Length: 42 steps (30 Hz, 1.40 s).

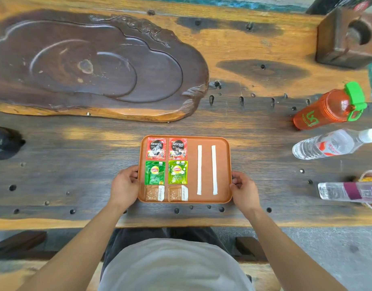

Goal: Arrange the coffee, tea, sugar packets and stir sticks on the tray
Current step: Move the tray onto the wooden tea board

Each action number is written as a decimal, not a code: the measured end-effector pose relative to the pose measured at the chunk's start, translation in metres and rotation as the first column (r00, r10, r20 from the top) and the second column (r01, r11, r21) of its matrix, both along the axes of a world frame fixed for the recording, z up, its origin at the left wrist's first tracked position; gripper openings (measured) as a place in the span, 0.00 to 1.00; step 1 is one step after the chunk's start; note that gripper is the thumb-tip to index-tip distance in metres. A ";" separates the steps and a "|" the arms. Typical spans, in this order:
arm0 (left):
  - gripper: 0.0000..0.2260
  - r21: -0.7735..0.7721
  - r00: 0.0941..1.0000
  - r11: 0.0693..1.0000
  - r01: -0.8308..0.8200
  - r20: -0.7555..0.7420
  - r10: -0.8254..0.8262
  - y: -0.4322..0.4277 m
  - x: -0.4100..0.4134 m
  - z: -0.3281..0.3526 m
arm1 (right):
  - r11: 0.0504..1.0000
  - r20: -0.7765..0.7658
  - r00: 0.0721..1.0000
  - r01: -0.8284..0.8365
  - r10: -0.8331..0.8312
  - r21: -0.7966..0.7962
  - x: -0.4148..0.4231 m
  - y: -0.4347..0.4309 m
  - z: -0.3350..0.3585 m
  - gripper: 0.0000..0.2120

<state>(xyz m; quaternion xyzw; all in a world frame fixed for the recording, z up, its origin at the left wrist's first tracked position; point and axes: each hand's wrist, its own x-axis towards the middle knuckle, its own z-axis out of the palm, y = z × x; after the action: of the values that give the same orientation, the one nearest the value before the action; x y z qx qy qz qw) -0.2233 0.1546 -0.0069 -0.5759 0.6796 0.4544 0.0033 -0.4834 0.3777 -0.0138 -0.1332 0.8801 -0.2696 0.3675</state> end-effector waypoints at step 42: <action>0.21 0.158 0.916 0.976 -0.148 -0.350 0.196 -0.350 -0.020 0.007 | 0.995 -0.187 0.982 0.009 -0.028 -0.102 -0.019 -0.348 0.016 0.30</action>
<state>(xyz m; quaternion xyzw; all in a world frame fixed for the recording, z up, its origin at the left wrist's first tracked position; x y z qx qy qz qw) -0.2435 -0.1954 0.0000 -0.5378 0.5844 0.5945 -0.1255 -0.5027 0.0297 0.0019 -0.1685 0.8973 -0.3033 0.2728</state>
